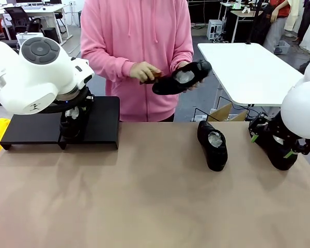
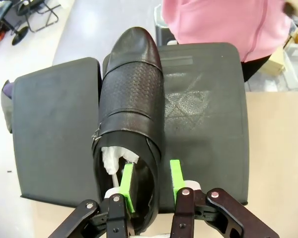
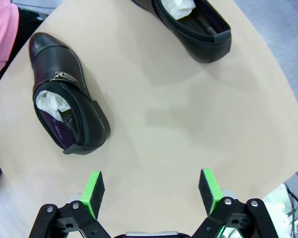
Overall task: Organize the shoes by placing them on the stand.
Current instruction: Pick up one Shoe and place it in the middle of the table.
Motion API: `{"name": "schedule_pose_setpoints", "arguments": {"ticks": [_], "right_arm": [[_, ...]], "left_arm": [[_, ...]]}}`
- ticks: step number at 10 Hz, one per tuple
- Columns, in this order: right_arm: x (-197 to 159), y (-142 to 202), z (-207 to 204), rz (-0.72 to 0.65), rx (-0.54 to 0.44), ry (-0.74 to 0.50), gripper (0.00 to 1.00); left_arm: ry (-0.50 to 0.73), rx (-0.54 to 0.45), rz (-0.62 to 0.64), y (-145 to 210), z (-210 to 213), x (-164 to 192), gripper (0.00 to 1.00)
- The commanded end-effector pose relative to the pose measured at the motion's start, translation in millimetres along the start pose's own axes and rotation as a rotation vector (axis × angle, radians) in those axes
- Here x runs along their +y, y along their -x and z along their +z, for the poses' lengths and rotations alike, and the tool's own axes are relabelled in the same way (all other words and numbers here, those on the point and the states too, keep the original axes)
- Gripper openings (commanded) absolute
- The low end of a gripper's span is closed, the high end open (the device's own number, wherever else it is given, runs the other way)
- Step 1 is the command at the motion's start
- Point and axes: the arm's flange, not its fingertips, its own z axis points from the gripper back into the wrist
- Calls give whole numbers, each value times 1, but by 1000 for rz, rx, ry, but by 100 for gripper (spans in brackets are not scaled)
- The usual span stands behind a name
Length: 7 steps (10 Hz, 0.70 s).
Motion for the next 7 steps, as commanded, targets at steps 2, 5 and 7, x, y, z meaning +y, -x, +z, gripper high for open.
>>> {"name": "schedule_pose_setpoints", "arguments": {"ticks": [2,5,7], "right_arm": [[-1,0,-1,4,-4,-13,100],[-1,0,-1,4,-4,-13,100],[-1,0,-1,4,-4,-13,100]], "left_arm": [[0,0,0,0,0,0,38],[51,-38,60,13,70,-3,38],[126,45,115,30,105,-2,38]]}}
